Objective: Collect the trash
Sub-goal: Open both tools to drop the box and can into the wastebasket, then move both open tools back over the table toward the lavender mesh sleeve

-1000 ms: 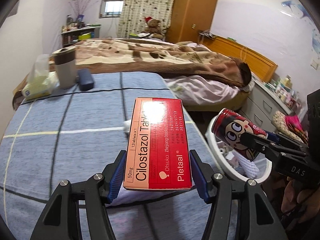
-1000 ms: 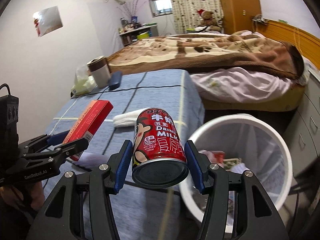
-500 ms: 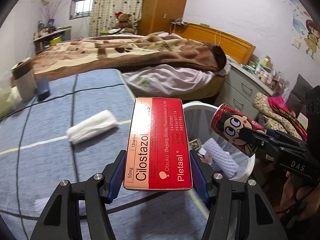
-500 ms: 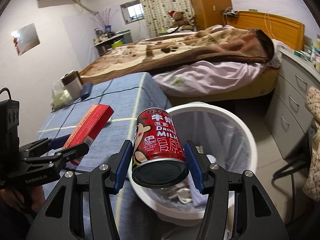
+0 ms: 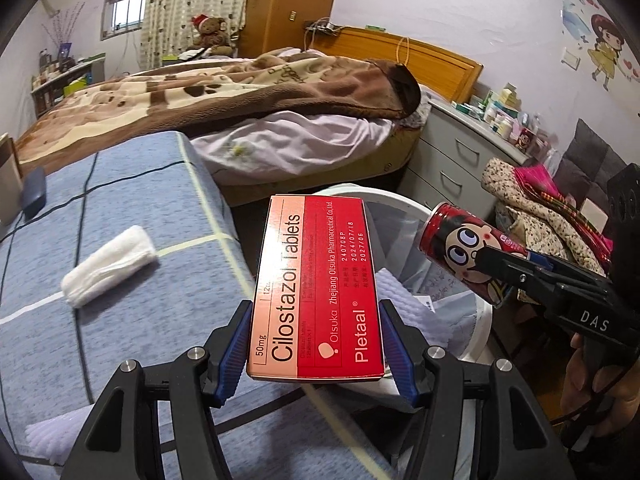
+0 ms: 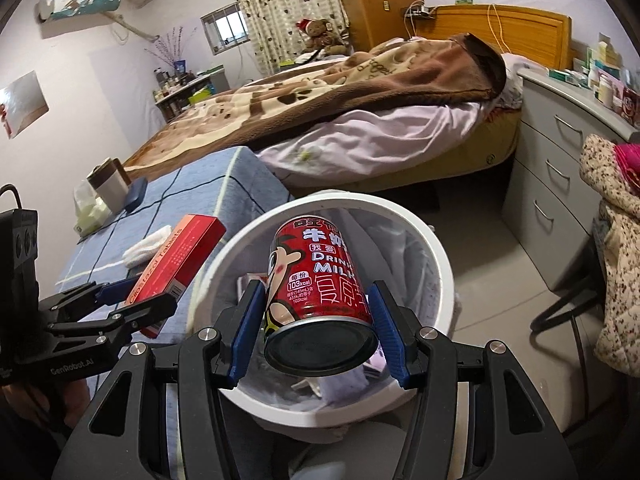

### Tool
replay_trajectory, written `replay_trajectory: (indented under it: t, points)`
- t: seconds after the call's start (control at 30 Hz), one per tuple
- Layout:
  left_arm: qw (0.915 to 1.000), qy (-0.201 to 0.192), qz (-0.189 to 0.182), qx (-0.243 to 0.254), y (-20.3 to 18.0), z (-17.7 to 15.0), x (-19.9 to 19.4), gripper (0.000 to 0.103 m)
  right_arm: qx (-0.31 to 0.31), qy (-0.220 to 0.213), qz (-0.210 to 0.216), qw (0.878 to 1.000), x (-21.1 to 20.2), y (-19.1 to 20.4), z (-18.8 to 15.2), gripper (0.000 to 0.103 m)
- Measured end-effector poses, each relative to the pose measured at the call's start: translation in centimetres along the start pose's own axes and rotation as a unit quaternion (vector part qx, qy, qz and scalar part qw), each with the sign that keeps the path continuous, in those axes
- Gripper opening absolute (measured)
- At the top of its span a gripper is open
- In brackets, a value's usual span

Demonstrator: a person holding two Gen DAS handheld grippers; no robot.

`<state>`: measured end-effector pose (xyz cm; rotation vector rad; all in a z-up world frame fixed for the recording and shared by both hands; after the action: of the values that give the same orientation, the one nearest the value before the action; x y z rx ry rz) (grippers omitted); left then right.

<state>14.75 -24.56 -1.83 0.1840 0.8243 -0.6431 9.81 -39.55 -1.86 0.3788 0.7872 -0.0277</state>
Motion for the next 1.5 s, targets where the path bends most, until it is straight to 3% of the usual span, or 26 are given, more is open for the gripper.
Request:
replay_trajectory:
  t: [0.33, 0.53, 1.5]
  points:
    - [0.9996, 0.014, -0.021, 0.013, -1.4, 1.1, 3.1, 0.061, 0.013, 0.025, -0.013, 1.0, 1.3, -1.7, 0.1, 0.056]
    - [0.9991, 0.021, -0.037, 0.001, -1.1, 0.7, 3.8, 0.061, 0.01, 0.014, -0.016, 1.0, 0.6, -1.8, 0.1, 0.058]
    - [0.9969, -0.05, 0.034, -0.05, 4.4, -3.7, -7.5, 0.063, -0.076, 0.012, 0.06, 0.995, -1.9, 6.5, -1.6, 0.058]
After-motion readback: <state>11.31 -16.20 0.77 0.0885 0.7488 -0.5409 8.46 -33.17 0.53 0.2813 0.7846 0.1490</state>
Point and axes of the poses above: each gripper's, at about its wrist camera, not at the fingertips, and x roughly the way its jaws point, y to its left, z to its top, the point moved 1 cm from there along x, roughly the way its jaws point, and after that the axes turned 8 degrees about x, right-handed, at the moved point
